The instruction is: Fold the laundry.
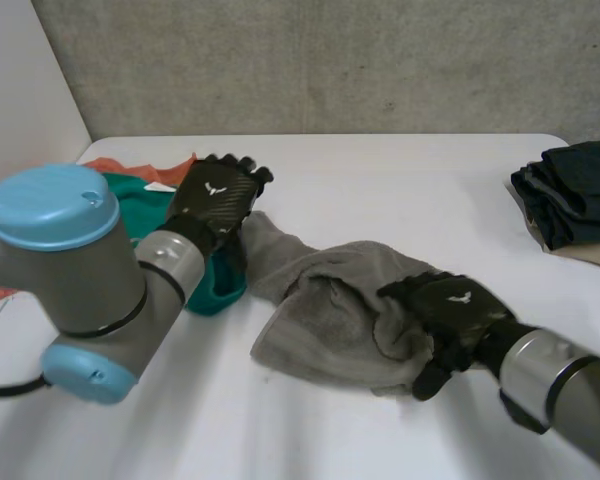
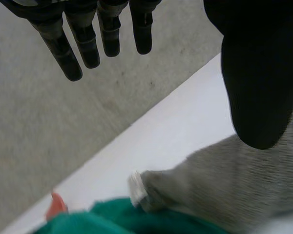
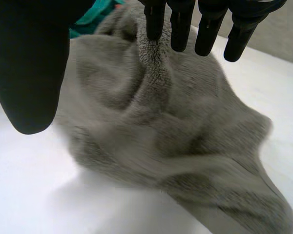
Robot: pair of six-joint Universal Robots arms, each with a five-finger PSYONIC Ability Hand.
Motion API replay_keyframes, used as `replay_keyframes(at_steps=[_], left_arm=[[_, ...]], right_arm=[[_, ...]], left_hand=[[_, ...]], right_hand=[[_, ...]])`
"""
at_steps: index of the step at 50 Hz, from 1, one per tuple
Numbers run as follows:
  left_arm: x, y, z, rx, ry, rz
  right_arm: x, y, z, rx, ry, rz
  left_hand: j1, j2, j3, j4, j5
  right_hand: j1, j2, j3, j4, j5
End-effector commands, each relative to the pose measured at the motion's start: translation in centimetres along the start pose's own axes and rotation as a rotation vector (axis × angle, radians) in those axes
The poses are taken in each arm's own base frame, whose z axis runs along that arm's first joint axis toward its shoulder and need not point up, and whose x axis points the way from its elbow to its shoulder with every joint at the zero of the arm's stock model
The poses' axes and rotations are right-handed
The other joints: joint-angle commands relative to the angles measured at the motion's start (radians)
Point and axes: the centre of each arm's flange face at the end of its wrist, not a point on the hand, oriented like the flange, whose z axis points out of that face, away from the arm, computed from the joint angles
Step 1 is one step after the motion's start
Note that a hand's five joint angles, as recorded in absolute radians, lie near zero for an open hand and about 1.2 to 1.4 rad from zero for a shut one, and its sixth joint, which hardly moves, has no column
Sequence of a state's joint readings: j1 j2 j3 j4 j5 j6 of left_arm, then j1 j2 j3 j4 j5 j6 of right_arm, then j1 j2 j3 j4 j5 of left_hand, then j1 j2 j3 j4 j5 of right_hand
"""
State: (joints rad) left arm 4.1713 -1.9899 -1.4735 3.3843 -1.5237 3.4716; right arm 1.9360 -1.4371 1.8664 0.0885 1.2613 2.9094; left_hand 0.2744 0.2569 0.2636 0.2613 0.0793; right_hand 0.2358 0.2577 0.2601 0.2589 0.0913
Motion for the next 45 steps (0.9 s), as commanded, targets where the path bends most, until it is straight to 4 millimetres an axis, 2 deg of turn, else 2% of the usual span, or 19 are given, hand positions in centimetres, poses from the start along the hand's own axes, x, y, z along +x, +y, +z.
replay_keyframes(at_steps=[1, 6, 8, 12, 15, 22, 24, 25, 26, 27, 32, 34, 37, 38, 39, 41, 42, 43, 45], left_arm=[[0.6, 2.2, 5.2, 0.078, 0.128, 0.210], [1.1, 4.7, 7.2, -0.021, 0.187, 0.248], [1.5, 6.1, 8.0, -0.074, 0.216, 0.248], [1.8, 7.7, 8.8, -0.137, 0.245, 0.238], [1.8, 8.1, 9.0, -0.158, 0.254, 0.234], [1.8, 8.1, 9.2, -0.155, 0.250, 0.237], [1.9, 8.4, 9.1, -0.161, 0.251, 0.239], [1.9, 8.5, 9.2, -0.163, 0.249, 0.242], [2.0, 8.6, 9.2, -0.165, 0.251, 0.246], [1.9, 8.7, 9.2, -0.167, 0.247, 0.259], [1.5, 8.1, 9.3, -0.161, 0.195, 0.306], [1.2, 7.5, 9.3, -0.161, 0.163, 0.307], [-0.1, 5.2, 8.9, -0.141, 0.076, 0.299], [-0.4, 4.4, 8.7, -0.131, 0.058, 0.293], [-1.0, 2.8, 8.1, -0.116, 0.031, 0.267], [-1.5, 1.4, 7.3, -0.100, 0.014, 0.232], [-1.7, 0.7, 6.8, -0.090, 0.008, 0.211], [-2.1, -0.7, 5.8, -0.074, -0.003, 0.173], [-2.3, -1.7, 4.6, -0.066, -0.008, 0.136]], right_arm=[[-4.8, 0.7, -0.5, 0.061, -0.026, -0.179], [-6.3, 1.6, 0.6, 0.063, -0.048, -0.270], [-6.9, 2.0, 1.6, 0.077, -0.057, -0.302], [-8.0, 2.0, 2.7, 0.124, -0.055, -0.346], [-8.7, 2.4, 3.4, 0.138, -0.051, -0.380], [-9.3, 3.4, 5.1, 0.140, -0.038, -0.442], [-9.3, 3.5, 5.5, 0.139, -0.034, -0.446], [-9.2, 3.5, 5.7, 0.141, -0.027, -0.445], [-8.9, 3.3, 5.8, 0.145, -0.009, -0.442], [-8.7, 3.2, 5.9, 0.148, 0.005, -0.440], [-7.0, 1.5, 5.7, 0.175, 0.126, -0.418], [-6.1, -0.4, 4.4, 0.216, 0.183, -0.409], [-4.7, -2.8, 2.8, 0.262, 0.237, -0.398], [-3.3, -4.0, 2.1, 0.273, 0.278, -0.394], [-2.4, -4.6, 1.8, 0.270, 0.305, -0.396], [-0.4, -5.6, 1.1, 0.252, 0.361, -0.407], [1.7, -6.4, 0.7, 0.227, 0.411, -0.420], [2.7, -6.9, 0.5, 0.218, 0.432, -0.427], [4.5, -7.5, 0.4, 0.195, 0.464, -0.436]], left_hand=[[-0.008, 0.009, 0.003, 0.005, 0.013], [-0.002, 0.015, 0.009, 0.011, 0.018], [0.007, 0.024, 0.017, 0.020, 0.027], [0.050, 0.068, 0.061, 0.064, 0.071], [0.124, 0.141, 0.135, 0.137, 0.144], [0.637, 0.655, 0.648, 0.650, 0.658], [0.878, 0.895, 0.888, 0.891, 0.898], [0.992, 1.009, 1.003, 1.005, 1.013], [1.106, 1.124, 1.117, 1.120, 1.127], [1.122, 1.139, 1.133, 1.135, 1.142], [1.122, 1.139, 1.133, 1.135, 1.142], [1.122, 1.139, 1.133, 1.135, 1.142], [1.122, 1.139, 1.133, 1.135, 1.142], [1.122, 1.139, 1.133, 1.135, 1.142], [1.122, 1.139, 1.133, 1.135, 1.142], [1.122, 1.139, 1.133, 1.135, 1.142], [1.122, 1.139, 1.133, 1.135, 1.142], [1.122, 1.139, 1.133, 1.135, 1.142], [1.122, 1.139, 1.133, 1.135, 1.142]], right_hand=[[0.072, 0.050, 0.048, 0.049, 0.042], [0.055, 0.033, 0.030, 0.032, 0.025], [0.058, 0.036, 0.033, 0.035, 0.028], [0.066, 0.045, 0.042, 0.043, 0.036], [0.075, 0.053, 0.051, 0.052, 0.045], [0.286, 0.264, 0.262, 0.263, 0.256], [0.465, 0.443, 0.440, 0.442, 0.435], [0.637, 0.615, 0.613, 0.614, 0.607], [0.991, 0.969, 0.966, 0.968, 0.961], [1.142, 1.120, 1.118, 1.119, 1.112], [1.160, 1.139, 1.136, 1.137, 1.130], [1.160, 1.139, 1.136, 1.137, 1.130], [1.160, 1.139, 1.136, 1.137, 1.130], [1.160, 1.139, 1.136, 1.137, 1.130], [1.160, 1.139, 1.136, 1.137, 1.130], [1.160, 1.139, 1.136, 1.137, 1.130], [1.160, 1.139, 1.136, 1.137, 1.130], [1.160, 1.139, 1.136, 1.137, 1.130], [1.160, 1.139, 1.136, 1.137, 1.130]])
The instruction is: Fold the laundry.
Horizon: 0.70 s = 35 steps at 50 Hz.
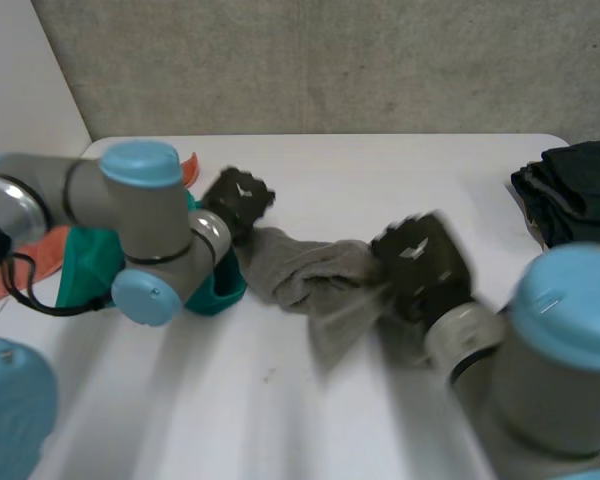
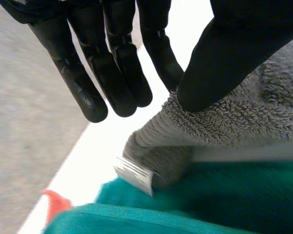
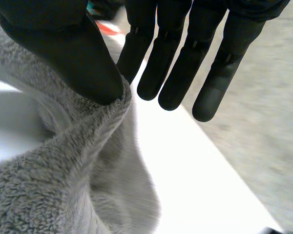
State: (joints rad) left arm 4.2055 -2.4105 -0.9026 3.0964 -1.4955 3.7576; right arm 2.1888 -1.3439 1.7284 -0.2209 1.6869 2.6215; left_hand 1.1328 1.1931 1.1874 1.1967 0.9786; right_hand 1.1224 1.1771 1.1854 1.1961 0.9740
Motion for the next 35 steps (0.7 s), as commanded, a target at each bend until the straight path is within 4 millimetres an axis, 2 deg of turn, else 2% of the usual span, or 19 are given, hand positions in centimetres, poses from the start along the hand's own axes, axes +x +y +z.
replay_keyframes(at_steps=[1, 3, 4, 7, 8, 9, 12, 14, 17, 21, 24, 29, 32, 33, 35], left_arm=[[-3.0, -4.5, -5.0, 0.056, -0.066, -0.158], [-2.7, -5.0, -6.9, 0.052, -0.049, -0.208], [-2.5, -5.1, -7.5, 0.050, -0.041, -0.221], [-0.7, -5.6, -10.0, 0.044, 0.011, -0.257], [-0.1, -5.6, -10.5, 0.040, 0.024, -0.261], [0.8, -5.7, -11.5, 0.035, 0.046, -0.269], [1.9, -5.6, -12.5, 0.029, 0.064, -0.285], [2.7, -5.2, -13.1, 0.017, 0.050, -0.289], [3.5, -4.3, -13.3, -0.019, 0.019, -0.279], [3.9, -2.9, -12.6, -0.078, -0.023, -0.272], [4.3, -2.1, -11.5, -0.094, -0.025, -0.270], [4.0, -2.9, -10.5, -0.050, -0.036, -0.279], [4.7, -3.4, -10.6, -0.033, 0.003, -0.284], [5.3, -3.7, -10.9, -0.023, 0.038, -0.282], [5.7, -4.2, -11.4, -0.013, 0.059, -0.274]], right_arm=[[9.8, -0.5, 1.3, -0.089, 0.171, -0.071], [11.6, -0.5, 1.8, -0.085, 0.201, -0.066], [13.3, -0.6, 2.3, -0.068, 0.232, -0.059], [15.4, -0.8, 3.0, -0.051, 0.274, -0.057], [15.9, -0.4, 3.9, -0.052, 0.276, -0.052], [16.0, 0.0, 4.6, -0.060, 0.274, -0.048], [16.5, 1.6, 6.8, -0.099, 0.281, -0.039], [16.6, 2.5, 7.5, -0.123, 0.281, -0.035], [15.1, 4.8, 8.4, -0.203, 0.233, -0.032], [14.1, 6.5, 8.4, -0.276, 0.186, -0.026], [13.9, 7.0, 8.4, -0.283, 0.177, -0.018], [14.6, 6.5, 8.9, -0.245, 0.213, -0.049], [14.8, 6.5, 9.2, -0.230, 0.225, -0.079], [14.8, 6.7, 9.2, -0.232, 0.228, -0.089], [15.0, 7.0, 8.9, -0.241, 0.233, -0.093]], left_hand=[[0.263, 0.203, 0.209, 0.200, 0.243], [0.263, 0.203, 0.209, 0.200, 0.243], [0.263, 0.203, 0.209, 0.200, 0.243], [0.263, 0.203, 0.209, 0.200, 0.243], [0.263, 0.203, 0.209, 0.200, 0.243], [0.263, 0.203, 0.209, 0.200, 0.243], [0.263, 0.203, 0.209, 0.200, 0.243], [0.263, 0.203, 0.209, 0.200, 0.243], [0.263, 0.203, 0.209, 0.200, 0.243], [0.263, 0.203, 0.209, 0.200, 0.243], [0.263, 0.203, 0.209, 0.200, 0.243], [0.263, 0.203, 0.209, 0.200, 0.243], [0.263, 0.203, 0.209, 0.200, 0.243], [0.127, 0.067, 0.073, 0.063, 0.107], [-0.452, -0.513, -0.507, -0.516, -0.473]], right_hand=[[0.274, 0.219, 0.211, 0.200, 0.248], [0.274, 0.219, 0.211, 0.200, 0.248], [0.274, 0.219, 0.211, 0.200, 0.248], [0.274, 0.219, 0.211, 0.200, 0.248], [0.274, 0.219, 0.211, 0.200, 0.248], [0.274, 0.219, 0.211, 0.200, 0.248], [0.274, 0.219, 0.211, 0.200, 0.248], [0.274, 0.219, 0.211, 0.200, 0.248], [0.274, 0.219, 0.211, 0.200, 0.248], [0.274, 0.219, 0.211, 0.200, 0.248], [0.274, 0.219, 0.211, 0.200, 0.248], [0.274, 0.219, 0.211, 0.200, 0.248], [0.274, 0.219, 0.211, 0.200, 0.248], [0.274, 0.219, 0.211, 0.200, 0.248], [0.274, 0.219, 0.211, 0.200, 0.248]])
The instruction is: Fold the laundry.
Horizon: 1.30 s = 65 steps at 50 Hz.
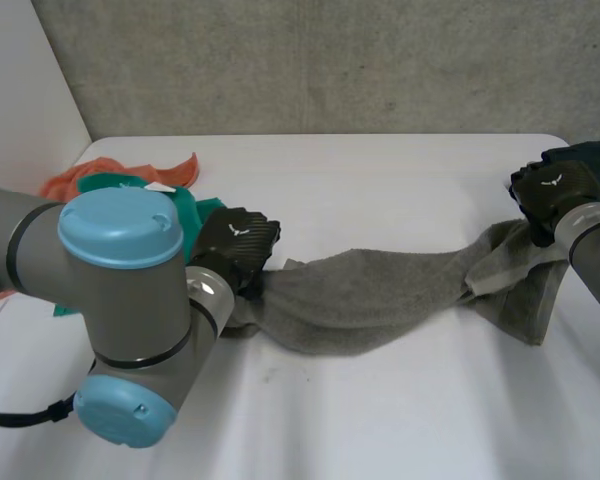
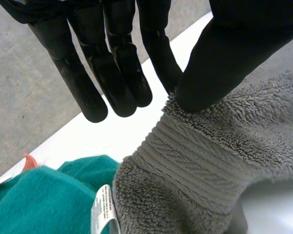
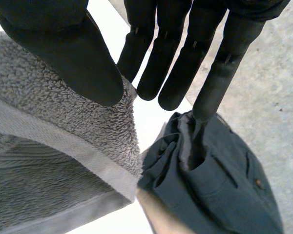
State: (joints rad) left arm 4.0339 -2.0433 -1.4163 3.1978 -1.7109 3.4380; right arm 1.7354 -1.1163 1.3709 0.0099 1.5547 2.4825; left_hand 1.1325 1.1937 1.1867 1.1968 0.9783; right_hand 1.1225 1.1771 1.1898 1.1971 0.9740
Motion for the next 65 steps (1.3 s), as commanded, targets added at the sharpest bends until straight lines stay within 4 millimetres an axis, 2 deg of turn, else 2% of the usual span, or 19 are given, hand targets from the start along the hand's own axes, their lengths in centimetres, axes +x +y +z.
replay_keyframes(at_steps=[1, 5, 6, 10, 14, 21, 29, 33, 36, 37, 38, 44, 46, 50, 54, 60, 63, 64, 65], left_arm=[[1.9, -1.1, -1.0, 0.041, 0.096, 0.010], [-0.1, -3.0, -1.5, 0.097, 0.026, -0.001], [-2.2, -3.3, -0.8, 0.099, -0.034, -0.010], [-7.5, -2.2, 1.2, 0.053, -0.165, 0.000], [-9.8, -0.9, 2.7, 0.018, -0.186, 0.082], [-12.2, 4.2, 6.1, -0.083, -0.120, 0.220], [-12.4, 7.9, 9.1, -0.119, -0.050, 0.255], [-12.5, 9.0, 10.4, -0.124, -0.046, 0.264], [-12.8, 8.9, 10.9, -0.117, -0.057, 0.269], [-13.2, 8.5, 11.1, -0.101, -0.080, 0.274], [-13.6, 8.1, 11.3, -0.082, -0.100, 0.276], [-18.9, 4.6, 12.9, 0.107, -0.452, 0.300], [-22.5, 1.7, 12.8, 0.216, -0.675, 0.296], [-28.4, -1.3, 12.1, 0.318, -0.948, 0.293], [-32.3, -1.0, 12.0, 0.284, -1.045, 0.344], [-32.5, 1.6, 13.4, 0.212, -1.023, 0.370], [-32.0, 2.6, 13.7, 0.182, -1.004, 0.366], [-31.4, 3.2, 13.9, 0.160, -0.982, 0.361], [-31.1, 3.6, 13.9, 0.145, -0.968, 0.358]], right_arm=[[0.7, 0.7, 0.1, 0.000, 0.036, -0.036], [0.1, 2.2, -0.2, -0.038, 0.012, -0.040], [0.0, 2.3, -0.2, -0.040, 0.011, -0.040], [0.1, 2.4, -0.1, -0.040, 0.018, -0.041], [1.0, 2.8, 0.3, -0.047, 0.041, -0.036], [0.7, 3.0, 0.3, -0.053, 0.034, -0.036], [0.1, 3.4, 0.1, -0.063, 0.016, -0.037], [0.0, 3.5, 0.1, -0.065, 0.013, -0.037], [-0.1, 3.5, 0.1, -0.062, 0.015, -0.037], [-0.1, 3.6, 0.1, -0.062, 0.015, -0.037], [-0.1, 3.6, 0.1, -0.062, 0.015, -0.037], [-0.1, 3.7, 0.0, -0.066, 0.014, -0.037], [-0.2, 3.7, 0.0, -0.067, 0.013, -0.037], [-0.3, 3.9, -0.2, -0.074, 0.007, -0.036], [-0.5, 4.0, -0.3, -0.079, 0.001, -0.036], [-0.6, 4.1, -0.4, -0.080, -0.002, -0.037], [-0.7, 4.1, -0.4, -0.082, -0.003, -0.037], [-0.7, 4.1, -0.4, -0.082, -0.003, -0.037], [-0.7, 4.1, -0.4, -0.082, -0.003, -0.037]], left_hand=[[-0.653, -0.714, -0.707, -0.717, -0.673], [-0.801, -0.862, -0.855, -0.865, -0.821], [-0.842, -0.903, -0.896, -0.907, -0.863], [-0.927, -0.989, -0.982, -0.992, -0.948], [-0.931, -0.992, -0.985, -0.995, -0.951], [-0.913, -0.974, -0.967, -0.977, -0.933], [-0.890, -0.951, -0.944, -0.954, -0.910], [-0.639, -0.700, -0.693, -0.703, -0.659], [-0.251, -0.313, -0.305, -0.316, -0.272], [0.195, 0.134, 0.141, 0.131, 0.175], [0.263, 0.202, 0.209, 0.199, 0.243], [0.264, 0.203, 0.210, 0.199, 0.243], [0.264, 0.203, 0.210, 0.199, 0.243], [0.264, 0.203, 0.210, 0.199, 0.243], [0.264, 0.203, 0.210, 0.199, 0.243], [0.264, 0.203, 0.210, 0.199, 0.243], [-0.110, -0.171, -0.164, -0.174, -0.130], [-0.623, -0.684, -0.677, -0.687, -0.644], [-0.855, -0.916, -0.909, -0.919, -0.875]], right_hand=[[0.274, 0.219, 0.206, 0.199, 0.248], [0.274, 0.219, 0.206, 0.199, 0.248], [0.274, 0.219, 0.206, 0.199, 0.248], [0.274, 0.219, 0.206, 0.199, 0.248], [0.274, 0.219, 0.206, 0.199, 0.248], [0.274, 0.219, 0.206, 0.199, 0.248], [0.274, 0.219, 0.206, 0.199, 0.248], [0.274, 0.219, 0.206, 0.199, 0.248], [0.274, 0.219, 0.206, 0.199, 0.248], [0.274, 0.219, 0.206, 0.199, 0.248], [0.274, 0.219, 0.206, 0.199, 0.248], [0.274, 0.219, 0.206, 0.199, 0.248], [0.274, 0.219, 0.206, 0.199, 0.248], [0.274, 0.219, 0.206, 0.199, 0.248], [0.274, 0.219, 0.206, 0.199, 0.248], [0.274, 0.219, 0.206, 0.199, 0.248], [0.274, 0.219, 0.206, 0.199, 0.248], [0.274, 0.219, 0.206, 0.199, 0.248], [0.274, 0.219, 0.206, 0.199, 0.248]])
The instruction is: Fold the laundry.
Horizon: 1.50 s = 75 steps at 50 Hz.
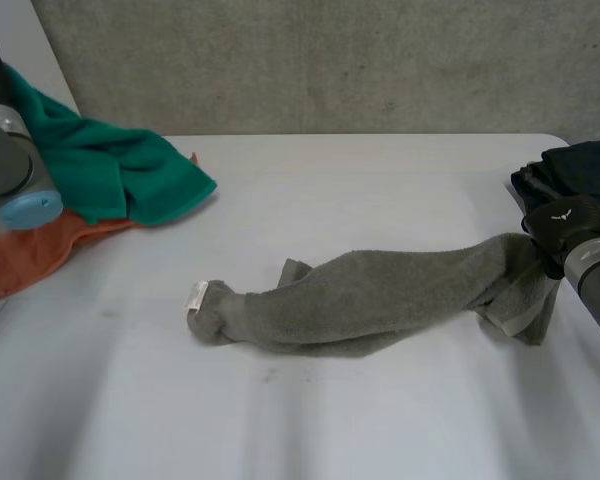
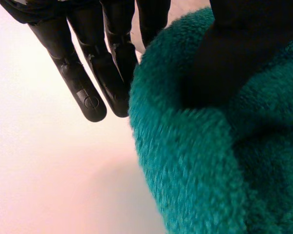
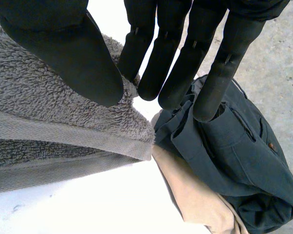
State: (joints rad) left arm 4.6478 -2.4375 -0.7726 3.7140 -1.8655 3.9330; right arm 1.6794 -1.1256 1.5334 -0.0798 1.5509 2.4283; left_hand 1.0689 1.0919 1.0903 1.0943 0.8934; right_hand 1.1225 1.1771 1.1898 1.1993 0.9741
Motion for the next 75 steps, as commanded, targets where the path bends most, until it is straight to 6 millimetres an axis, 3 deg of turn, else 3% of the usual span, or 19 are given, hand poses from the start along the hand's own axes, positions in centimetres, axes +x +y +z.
replay_keyframes(at_steps=[1, 8, 17, 21, 27, 32, 38, 41, 44, 45, 46, 48, 52, 54, 61, 62, 66, 72, 75], left_arm=[[2.6, 2.2, -2.4, -0.079, 0.117, 0.033], [4.3, 0.3, -5.9, -0.084, 0.244, 0.017], [3.3, -4.0, -10.1, -0.030, 0.435, -0.073], [4.0, -5.5, -14.6, -0.082, 0.653, -0.158], [2.7, -9.1, -22.2, -0.195, 0.919, -0.375], [2.3, -10.6, -27.6, -0.245, 1.059, -0.474], [2.6, -11.4, -31.9, -0.240, 1.159, -0.454], [3.4, -10.8, -32.5, -0.258, 1.179, -0.436], [5.3, -10.0, -32.9, -0.272, 1.198, -0.402], [5.7, -9.8, -32.9, -0.276, 1.200, -0.391], [6.5, -9.7, -32.7, -0.272, 1.184, -0.363], [6.8, -9.7, -32.5, -0.271, 1.155, -0.334], [6.2, -10.2, -32.6, -0.273, 1.095, -0.270], [5.1, -11.2, -32.1, -0.256, 1.065, -0.260], [-3.8, -16.9, -28.6, -0.134, 0.913, -0.351], [-5.9, -18.0, -27.8, -0.101, 0.871, -0.378], [-9.5, -19.3, -27.3, -0.072, 0.823, -0.405], [-10.3, -18.8, -28.0, -0.126, 0.862, -0.369], [-8.7, -17.5, -28.5, -0.176, 0.901, -0.328]], right_arm=[[0.0, 0.0, 0.0, -0.001, -0.001, 0.001], [-0.4, -0.2, -0.2, 0.007, -0.014, -0.001], [-0.5, -0.3, -0.3, 0.014, -0.022, 0.000], [-0.7, -0.3, -0.5, 0.015, -0.033, 0.011], [-0.4, -1.4, -1.3, 0.060, -0.065, 0.010], [-0.1, -1.7, -1.7, 0.061, -0.073, 0.013], [-0.2, -1.7, -2.0, 0.061, -0.077, 0.005], [-0.3, -1.8, -2.2, 0.065, -0.079, 0.005], [-0.2, -1.9, -2.4, 0.062, -0.081, 0.007], [-0.3, -1.9, -2.5, 0.058, -0.085, 0.007], [-0.2, -2.0, -2.7, 0.053, -0.091, 0.008], [0.0, -2.1, -3.1, 0.048, -0.094, 0.006], [1.2, -3.2, -4.5, 0.047, -0.093, 0.004], [2.4, -4.7, -5.8, 0.068, -0.081, -0.008], [5.8, -9.3, -11.0, 0.125, -0.088, -0.053], [6.2, -9.7, -11.5, 0.126, -0.091, -0.058], [7.9, -10.8, -13.0, 0.106, -0.097, -0.065], [8.1, -11.0, -13.5, 0.092, -0.129, -0.060], [7.1, -9.6, -11.9, 0.038, -0.186, -0.047]], left_hand=[[-0.894, -0.917, -0.916, -0.920, -0.893], [-0.894, -0.917, -0.916, -0.920, -0.893], [-0.894, -0.917, -0.915, -0.919, -0.893], [-0.885, -0.908, -0.906, -0.910, -0.884], [-0.894, -0.917, -0.916, -0.920, -0.893], [-0.891, -0.914, -0.912, -0.916, -0.890], [-0.856, -0.879, -0.877, -0.881, -0.855], [-0.800, -0.823, -0.821, -0.825, -0.799], [-0.563, -0.586, -0.584, -0.588, -0.562], [-0.425, -0.448, -0.447, -0.451, -0.424], [0.000, -0.022, -0.021, -0.025, 0.001], [0.318, 0.295, 0.296, 0.292, 0.319], [0.327, 0.304, 0.306, 0.302, 0.328], [0.327, 0.304, 0.306, 0.302, 0.328], [0.327, 0.304, 0.306, 0.302, 0.328], [0.327, 0.304, 0.306, 0.302, 0.328], [0.327, 0.304, 0.306, 0.302, 0.328], [0.327, 0.304, 0.306, 0.302, 0.328], [0.327, 0.304, 0.306, 0.302, 0.328]], right_hand=[[0.274, 0.219, 0.206, 0.197, 0.248], [0.274, 0.219, 0.206, 0.197, 0.248], [0.274, 0.219, 0.206, 0.197, 0.248], [0.274, 0.219, 0.206, 0.197, 0.248], [0.274, 0.219, 0.206, 0.197, 0.248], [0.274, 0.219, 0.206, 0.197, 0.248], [0.274, 0.219, 0.206, 0.197, 0.248], [0.274, 0.219, 0.206, 0.197, 0.248], [0.274, 0.219, 0.206, 0.197, 0.248], [0.274, 0.219, 0.206, 0.197, 0.248], [0.274, 0.219, 0.206, 0.197, 0.248], [0.274, 0.219, 0.206, 0.197, 0.248], [0.274, 0.219, 0.206, 0.197, 0.248], [0.274, 0.219, 0.206, 0.197, 0.248], [0.274, 0.219, 0.206, 0.197, 0.248], [0.274, 0.219, 0.206, 0.197, 0.248], [0.274, 0.219, 0.206, 0.197, 0.248], [0.274, 0.219, 0.206, 0.197, 0.248], [0.274, 0.219, 0.206, 0.197, 0.248]])
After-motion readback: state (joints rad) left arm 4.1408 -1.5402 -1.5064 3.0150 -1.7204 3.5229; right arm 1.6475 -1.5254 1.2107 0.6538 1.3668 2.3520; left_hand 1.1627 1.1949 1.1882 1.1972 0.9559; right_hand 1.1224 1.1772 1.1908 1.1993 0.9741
